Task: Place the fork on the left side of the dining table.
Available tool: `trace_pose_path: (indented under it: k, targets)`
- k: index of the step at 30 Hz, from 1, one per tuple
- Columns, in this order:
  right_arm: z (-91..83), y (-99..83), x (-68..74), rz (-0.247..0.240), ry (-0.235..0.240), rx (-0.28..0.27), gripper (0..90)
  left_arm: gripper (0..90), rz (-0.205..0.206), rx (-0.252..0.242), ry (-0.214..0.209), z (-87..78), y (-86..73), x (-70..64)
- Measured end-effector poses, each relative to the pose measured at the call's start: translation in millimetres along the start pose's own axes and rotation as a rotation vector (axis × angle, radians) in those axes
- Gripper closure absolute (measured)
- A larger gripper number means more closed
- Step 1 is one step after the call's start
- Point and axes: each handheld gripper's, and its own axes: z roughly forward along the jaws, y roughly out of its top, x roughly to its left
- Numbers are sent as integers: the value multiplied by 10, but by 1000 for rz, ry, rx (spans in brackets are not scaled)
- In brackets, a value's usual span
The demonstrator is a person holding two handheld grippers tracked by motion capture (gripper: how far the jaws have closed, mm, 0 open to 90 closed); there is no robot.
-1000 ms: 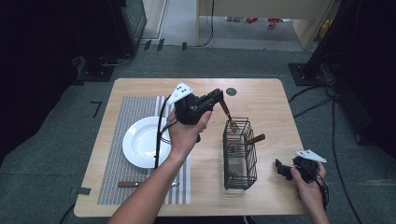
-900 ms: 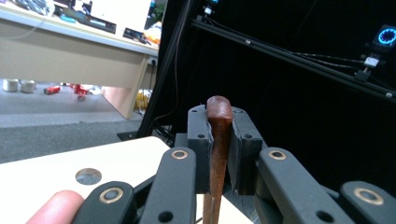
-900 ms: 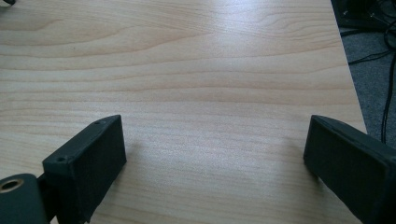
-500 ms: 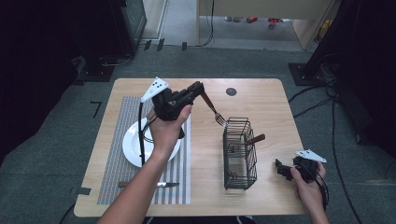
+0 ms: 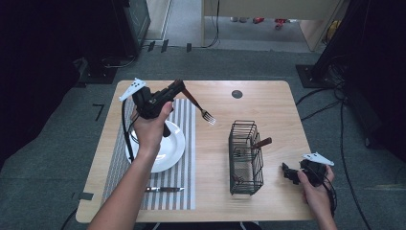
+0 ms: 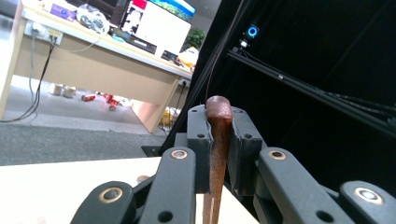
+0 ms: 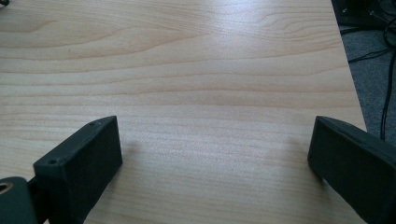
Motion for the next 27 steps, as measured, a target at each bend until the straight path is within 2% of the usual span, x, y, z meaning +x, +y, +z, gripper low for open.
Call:
trace_pose_path:
  k: [3, 12, 18, 22, 27]
  targets:
    - [4, 2, 2, 4, 0, 0, 25, 825, -21, -23, 22, -38, 21, 100]
    - [3, 2, 2, 3, 0, 1, 25, 825, -49, -92, 69, -102, 38, 374]
    - [2, 2, 2, 3, 0, 1, 25, 825, -66, -107, 112, -116, 39, 576]
    - [2, 1, -1, -1, 0, -1, 25, 825, -107, -119, 124, -104, 15, 747]
    - [2, 1, -1, -1, 0, -1, 25, 825, -131, -135, 192, -105, -43, 944]
